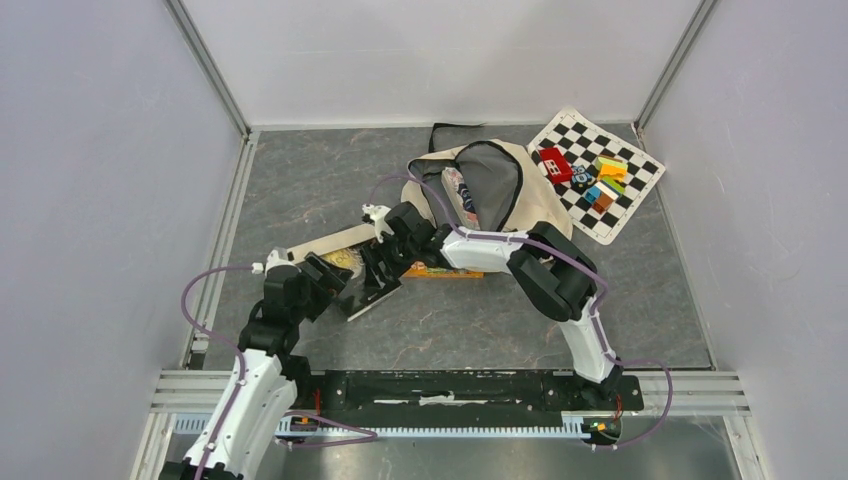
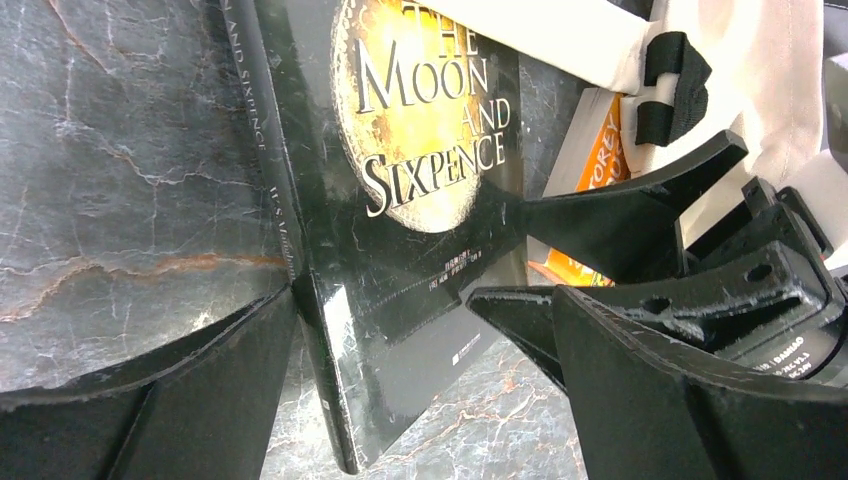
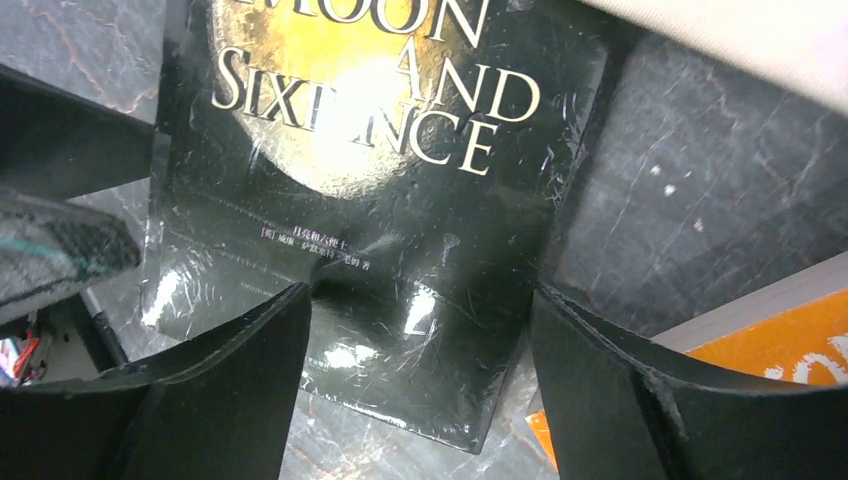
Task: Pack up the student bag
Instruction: Pick up the book from the center of the board.
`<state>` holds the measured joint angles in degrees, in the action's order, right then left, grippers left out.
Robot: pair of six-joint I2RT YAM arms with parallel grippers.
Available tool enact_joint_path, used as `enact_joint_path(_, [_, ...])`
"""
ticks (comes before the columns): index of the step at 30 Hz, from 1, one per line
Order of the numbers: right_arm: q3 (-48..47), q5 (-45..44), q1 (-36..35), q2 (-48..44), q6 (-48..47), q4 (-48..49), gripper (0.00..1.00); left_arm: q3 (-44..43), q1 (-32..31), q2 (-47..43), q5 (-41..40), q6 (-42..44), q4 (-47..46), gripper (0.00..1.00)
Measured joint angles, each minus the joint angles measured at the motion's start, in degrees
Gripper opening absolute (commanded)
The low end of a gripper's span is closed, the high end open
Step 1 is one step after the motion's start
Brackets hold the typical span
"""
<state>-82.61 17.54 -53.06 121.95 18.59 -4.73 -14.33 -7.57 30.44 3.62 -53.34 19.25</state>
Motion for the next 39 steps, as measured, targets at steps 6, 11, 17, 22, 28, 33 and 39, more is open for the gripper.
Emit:
enact_joint_path(6, [6.6,2.08,-0.33,-3.78,1.38,4.13,0.89,-0.72,0.0,-1.22,0.48,-0.2,1.75,1.0])
enact_joint_path(11, [8.13,2.71,-0.35,-4.39,2.34,5.92,0.89,-1.33,0.24,-4.24,0.46,-1.03,1.68,1.0])
enact_joint_path(17, [8.28,3.28,-0.15,-4.39,3.72,6.23,0.89,-1.79,0.48,-4.87,0.48,-1.86,1.66,1.0])
enact_joint_path(22, [8.41,3.28,-0.09,-4.52,4.42,6.19,0.88,-1.9,0.55,-4.87,0.55,-2.6,1.18,1.0])
enact_joint_path(28, [10.4,3.5,0.02,-6.08,5.92,6.38,0.94,-2.32,0.74,-5.03,1.44,-3.82,-0.28,1.0])
enact_joint_path(33, [13.29,4.83,0.0,-8.52,5.53,6.43,0.98,-3.63,0.76,-1.75,4.48,-4.22,-6.47,1.0])
enact_joint_path(39, [15.06,7.04,-0.63,-8.85,0.42,8.79,0.98,-5.84,0.63,3.76,12.17,-5.84,-18.64,1.0])
